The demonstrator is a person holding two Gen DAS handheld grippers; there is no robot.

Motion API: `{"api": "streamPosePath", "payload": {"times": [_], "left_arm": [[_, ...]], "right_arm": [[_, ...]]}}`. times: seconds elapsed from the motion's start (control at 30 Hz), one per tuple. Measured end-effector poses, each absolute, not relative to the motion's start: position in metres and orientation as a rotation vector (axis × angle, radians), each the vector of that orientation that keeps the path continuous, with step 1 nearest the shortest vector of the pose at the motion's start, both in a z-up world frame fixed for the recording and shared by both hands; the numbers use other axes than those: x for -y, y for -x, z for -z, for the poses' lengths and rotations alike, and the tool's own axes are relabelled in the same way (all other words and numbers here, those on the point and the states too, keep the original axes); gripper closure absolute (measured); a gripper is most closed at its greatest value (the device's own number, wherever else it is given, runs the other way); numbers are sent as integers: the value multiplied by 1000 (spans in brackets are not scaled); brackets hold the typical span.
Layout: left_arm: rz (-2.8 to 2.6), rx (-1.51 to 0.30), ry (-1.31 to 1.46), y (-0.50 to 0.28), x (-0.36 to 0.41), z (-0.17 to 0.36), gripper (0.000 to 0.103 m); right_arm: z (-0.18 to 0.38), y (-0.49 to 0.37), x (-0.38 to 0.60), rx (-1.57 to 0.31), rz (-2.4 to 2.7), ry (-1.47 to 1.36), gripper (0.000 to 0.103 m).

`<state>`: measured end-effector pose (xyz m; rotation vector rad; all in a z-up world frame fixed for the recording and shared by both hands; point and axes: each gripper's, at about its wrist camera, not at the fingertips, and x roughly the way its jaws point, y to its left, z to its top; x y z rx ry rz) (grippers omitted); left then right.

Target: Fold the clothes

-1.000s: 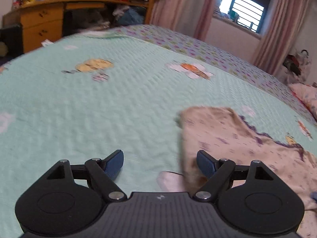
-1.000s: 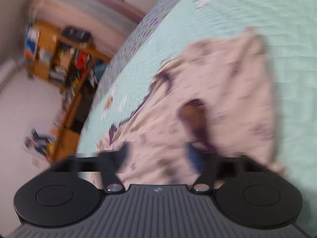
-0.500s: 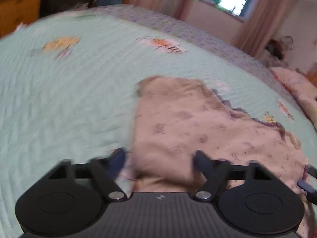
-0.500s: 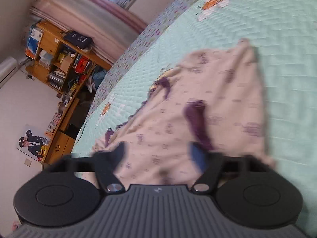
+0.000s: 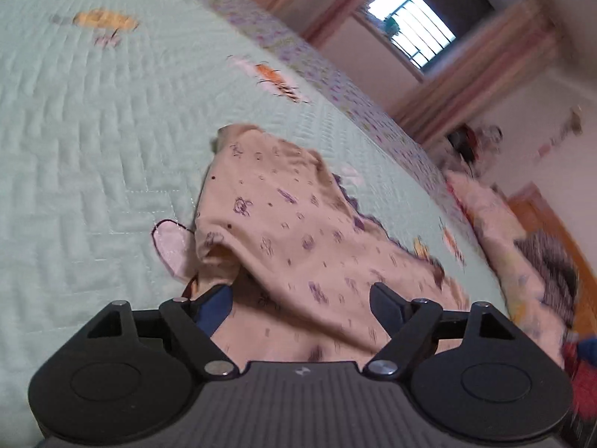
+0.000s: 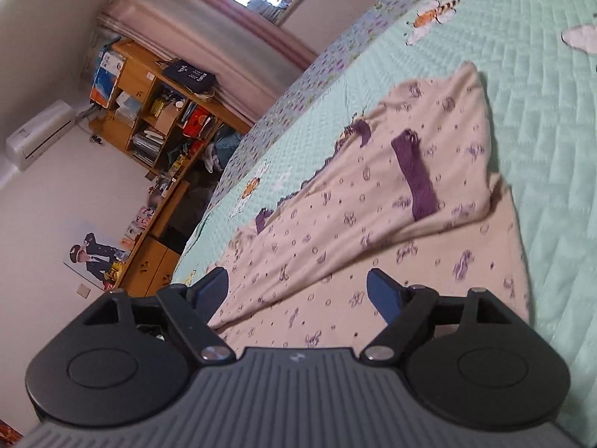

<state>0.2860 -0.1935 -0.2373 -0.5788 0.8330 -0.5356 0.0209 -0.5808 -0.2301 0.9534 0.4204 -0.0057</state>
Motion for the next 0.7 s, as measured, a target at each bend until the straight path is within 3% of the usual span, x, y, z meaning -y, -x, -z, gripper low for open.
{"api": "streamPosePath", "payload": {"times": [0.1,0.17,0.23,0.3,0.33,0.37,0.53,0.7], "left_arm": [[456,-802,679,-290,173,245,28],[386,-776,740,-286,155,250,50],[363,-777,743,-280,148,253,54],[341,-757,620,-265,151,240,44],[336,-737,546,-255,155,230,24],[338,-714,478,-244,161,222,14],[390,-685,81,-183,204,186,8],[466,-763,-267,-104,233,197,6]], "right_arm": [[235,-16,580,-429,9,-964,21],[238,-14,580,-429,17,-965,21],[241,-12,580,-423,18,-981,21],[241,-7,580,-416,13,-993,21],[240,-4,578,-411,8,-995,21],[238,0,575,-407,-1,-996,21],[221,27,550,-414,-41,-984,21],[234,66,516,-542,-7,-988,21]]}}
